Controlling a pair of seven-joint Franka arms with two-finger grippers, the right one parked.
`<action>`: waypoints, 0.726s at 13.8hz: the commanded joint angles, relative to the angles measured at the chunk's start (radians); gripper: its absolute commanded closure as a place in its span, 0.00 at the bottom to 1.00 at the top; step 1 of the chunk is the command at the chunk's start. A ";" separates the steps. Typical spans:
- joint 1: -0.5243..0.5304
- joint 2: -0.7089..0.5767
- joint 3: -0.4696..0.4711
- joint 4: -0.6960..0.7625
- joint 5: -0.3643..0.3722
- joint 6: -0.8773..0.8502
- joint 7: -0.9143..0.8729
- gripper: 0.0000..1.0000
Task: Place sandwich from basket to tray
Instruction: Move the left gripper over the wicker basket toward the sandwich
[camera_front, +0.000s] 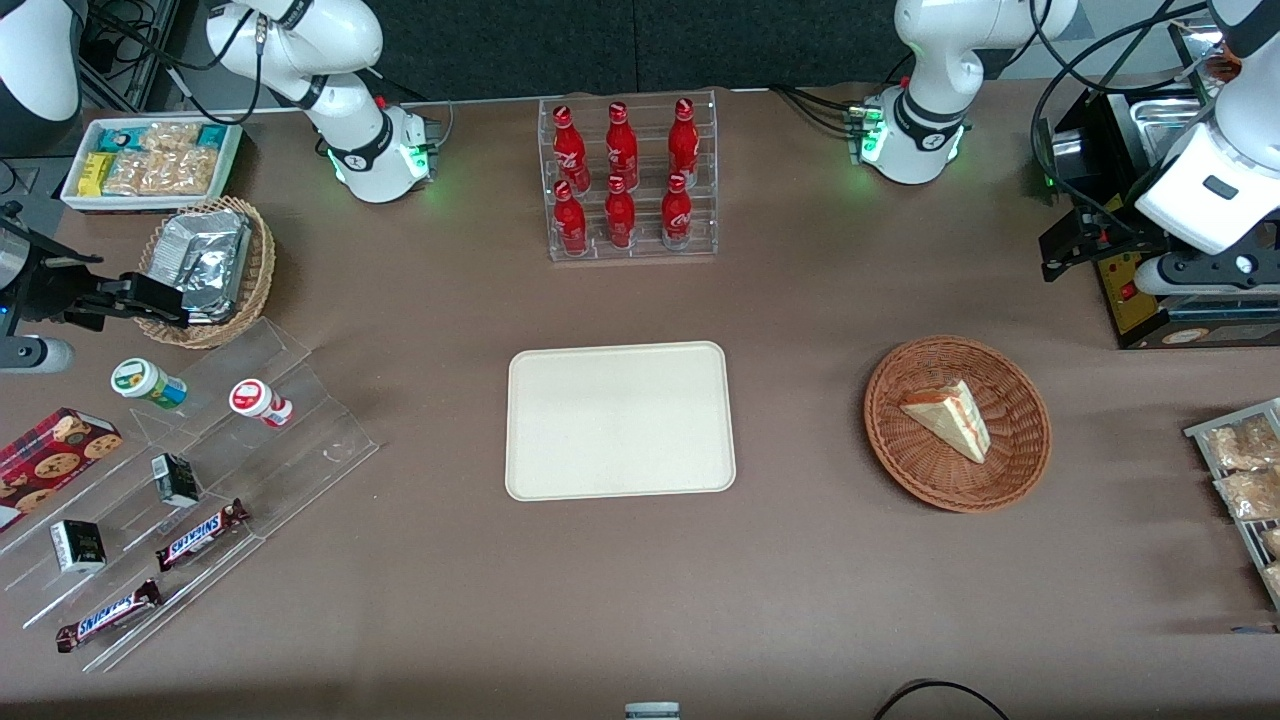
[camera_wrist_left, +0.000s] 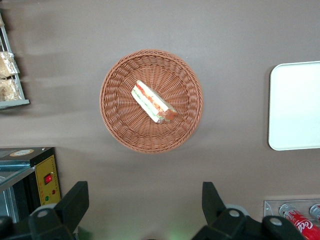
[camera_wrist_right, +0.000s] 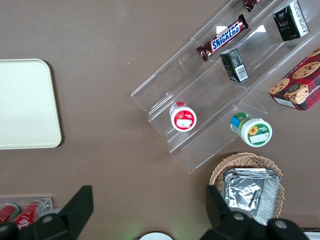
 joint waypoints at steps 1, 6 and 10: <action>-0.017 0.013 0.015 0.024 -0.011 -0.020 0.005 0.00; -0.009 0.017 0.017 0.020 -0.012 -0.023 -0.017 0.00; -0.009 0.084 0.018 0.023 -0.011 -0.066 -0.310 0.00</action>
